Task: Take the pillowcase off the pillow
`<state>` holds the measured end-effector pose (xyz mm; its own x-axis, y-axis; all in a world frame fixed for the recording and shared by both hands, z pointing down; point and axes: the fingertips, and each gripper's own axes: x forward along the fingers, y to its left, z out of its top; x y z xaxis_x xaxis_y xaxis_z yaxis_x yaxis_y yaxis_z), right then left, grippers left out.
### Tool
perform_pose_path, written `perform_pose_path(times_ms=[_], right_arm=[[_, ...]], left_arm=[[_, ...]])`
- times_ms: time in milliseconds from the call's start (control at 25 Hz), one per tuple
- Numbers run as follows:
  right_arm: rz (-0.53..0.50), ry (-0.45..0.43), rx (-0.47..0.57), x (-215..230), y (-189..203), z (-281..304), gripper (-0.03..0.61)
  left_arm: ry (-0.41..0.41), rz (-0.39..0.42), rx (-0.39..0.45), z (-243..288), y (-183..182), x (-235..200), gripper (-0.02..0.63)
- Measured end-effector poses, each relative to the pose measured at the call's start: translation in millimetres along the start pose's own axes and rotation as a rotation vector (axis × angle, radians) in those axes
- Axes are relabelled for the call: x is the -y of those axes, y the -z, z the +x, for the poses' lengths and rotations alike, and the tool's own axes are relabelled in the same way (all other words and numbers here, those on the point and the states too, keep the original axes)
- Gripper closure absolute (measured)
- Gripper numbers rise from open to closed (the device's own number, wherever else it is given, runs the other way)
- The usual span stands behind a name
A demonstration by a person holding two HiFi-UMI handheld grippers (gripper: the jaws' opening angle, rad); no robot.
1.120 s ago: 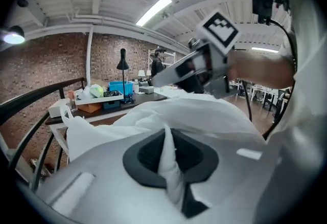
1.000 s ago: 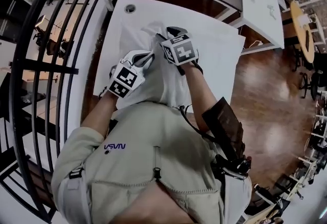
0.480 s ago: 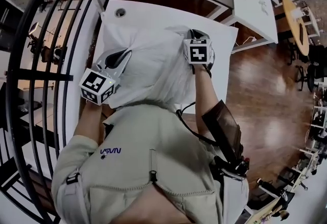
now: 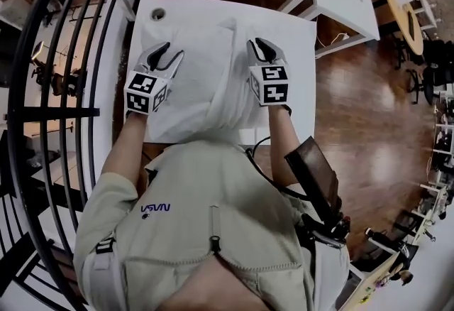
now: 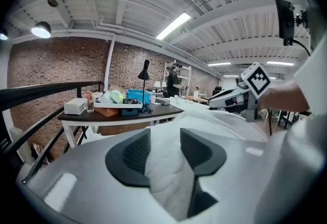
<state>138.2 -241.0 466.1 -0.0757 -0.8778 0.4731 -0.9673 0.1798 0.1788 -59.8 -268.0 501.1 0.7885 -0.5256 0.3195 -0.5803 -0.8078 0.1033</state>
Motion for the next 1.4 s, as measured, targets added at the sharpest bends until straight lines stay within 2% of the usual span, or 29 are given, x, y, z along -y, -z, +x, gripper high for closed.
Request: perform_pose_path(times_ms=[120, 280, 360, 440, 520, 760, 880, 1080, 1200, 1320, 1400], right_arm=[[0.050, 0.025, 0.041, -23.4, 7.6, -42.2, 0.522], [0.086, 0.065, 0.022, -52.0, 34.9, -87.8, 0.522], [0.106, 0.068, -0.004, -68.9, 51.7, -107.8, 0.522], [0.119, 0.057, -0.018, -82.2, 64.4, -121.3, 0.522], [0.126, 0.035, -0.021, -91.2, 74.9, -128.9, 0.509], [0.114, -0.103, -0.032, -122.6, 102.8, -142.9, 0.484], [0.082, -0.198, -0.044, -138.4, 116.4, -150.2, 0.481], [0.065, -0.297, -0.053, -152.4, 136.1, -148.0, 0.456], [0.027, -0.313, -0.068, -162.7, 142.6, -135.6, 0.441], [-0.019, -0.293, -0.107, -173.0, 146.3, -123.0, 0.440], [-0.049, -0.259, -0.138, -176.5, 147.9, -114.3, 0.440]], left_arm=[[0.023, 0.017, 0.030, -24.9, -7.2, 10.2, 0.438], [0.087, 0.005, 0.080, -63.0, -14.2, 44.0, 0.431], [0.149, -0.008, 0.068, -77.4, -8.7, 70.8, 0.431], [0.202, 0.015, 0.049, -82.9, -3.8, 97.5, 0.431], [0.218, 0.045, 0.033, -82.1, 0.2, 117.1, 0.431], [0.169, 0.098, -0.095, -83.0, 39.4, 151.4, 0.407], [0.107, 0.116, -0.189, -88.3, 67.0, 158.8, 0.378], [0.007, 0.124, -0.250, -95.6, 90.7, 160.1, 0.377], [0.007, 0.137, -0.289, -88.6, 107.4, 158.1, 0.373], [-0.001, 0.152, -0.311, -79.0, 123.8, 149.2, 0.371], [0.007, 0.161, -0.334, -75.8, 130.9, 146.4, 0.426]])
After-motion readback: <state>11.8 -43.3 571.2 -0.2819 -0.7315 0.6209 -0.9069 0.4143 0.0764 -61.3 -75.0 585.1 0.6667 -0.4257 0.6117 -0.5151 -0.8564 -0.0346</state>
